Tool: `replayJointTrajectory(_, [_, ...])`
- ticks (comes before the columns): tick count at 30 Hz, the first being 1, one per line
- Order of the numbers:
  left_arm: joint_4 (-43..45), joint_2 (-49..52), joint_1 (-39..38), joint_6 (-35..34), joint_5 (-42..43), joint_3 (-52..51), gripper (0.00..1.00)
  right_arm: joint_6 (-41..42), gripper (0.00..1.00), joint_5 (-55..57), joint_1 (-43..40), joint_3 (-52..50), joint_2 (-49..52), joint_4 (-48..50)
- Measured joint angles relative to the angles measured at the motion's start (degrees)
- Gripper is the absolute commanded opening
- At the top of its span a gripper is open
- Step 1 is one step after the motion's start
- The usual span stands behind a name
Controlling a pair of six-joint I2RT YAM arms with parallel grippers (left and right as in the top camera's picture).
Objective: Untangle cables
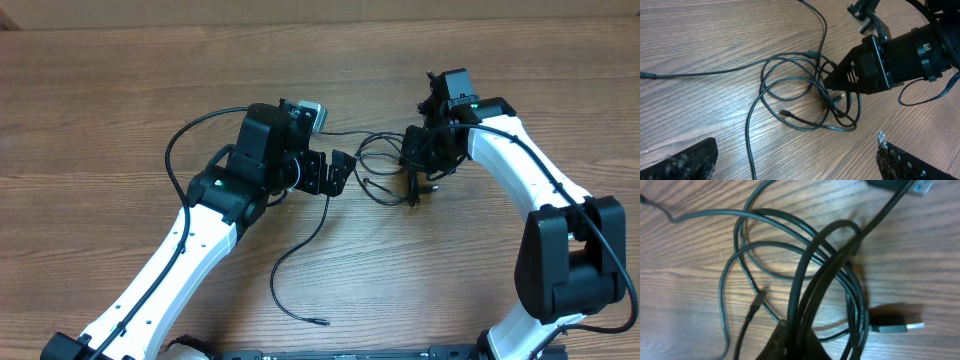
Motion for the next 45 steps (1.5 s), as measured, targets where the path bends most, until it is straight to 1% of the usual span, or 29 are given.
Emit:
replayJointTrajectory(3, [-0.09, 0.0, 0.0, 0.0, 0.09, 0.0, 0.99, -0.28, 0.04, -2.75, -0.02, 0.0, 0.04, -0.42])
replayJointTrajectory(5, [-0.11, 0.0, 0.0, 0.0, 0.74, 0.0, 0.92, -0.42, 0.04, -4.35, -0.13, 0.0, 0.04, -1.07])
replayJointTrajectory(7, [-0.11, 0.0, 0.02, -0.24, 2.21, 0.0, 0.85, -0.48, 0.04, -5.64, -0.31, 0.57, 0.09, -4.17])
replayJointTrajectory(8, [-0.11, 0.0, 0.02, -0.24, 3.37, 0.0, 0.82, -0.44, 0.04, -6.05, -0.44, 1.16, 0.11, -5.53])
replayJointTrajectory(9, [-0.09, 0.0, 0.02, -0.04, 4.35, 0.0, 0.82, -0.42, 0.04, -6.4, -0.76, 2.29, 0.13, -7.82])
replayJointTrajectory(14, [0.48, 0.0, 0.02, 0.31, 10.67, 0.0, 0.82, -1.86, 0.04, -7.48, -2.64, 13.44, 0.17, -18.93])
replayJointTrajectory(19, [5.57, 0.0, 0.0, 0.26, 18.18, 0.0, 0.78, -4.57, 0.04, -9.35, -3.15, 24.17, -0.96, -24.59])
replayJointTrajectory(24, [10.36, 0.0, -0.94, 0.26, 24.39, 0.0, 0.75, -6.82, 0.04, -13.05, -3.1, 29.0, -5.38, -25.22])
replayJointTrajectory(27, [10.6, 0.0, -1.9, 0.28, 26.27, 0.0, 0.7, -10.71, 0.04, -16.9, -3.1, 29.51, -8.7, -25.66])
replayJointTrajectory(31, [11.37, 0.0, -1.81, 0.44, 28.87, 0.0, 0.67, -15.98, 0.04, -19.89, -3.15, 29.51, -12.76, -26.82])
replayJointTrajectory(35, [13.77, 0.0, -0.81, 0.9, 33.75, 0.0, 0.65, -19.08, 0.04, -21.14, -4.17, 29.51, -15.43, -26.93])
replayJointTrajectory(43, [17.9, -0.02, 1.2, 1.55, 41.92, 0.0, 0.63, -20.72, 0.04, -22.86, -6.14, 29.51, -16.13, -26.97])
replayJointTrajectory(45, [19.56, -0.02, 1.2, 1.97, 43.98, 0.0, 0.67, -20.68, 0.04, -23.52, -6.14, 29.51, -16.13, -26.97])
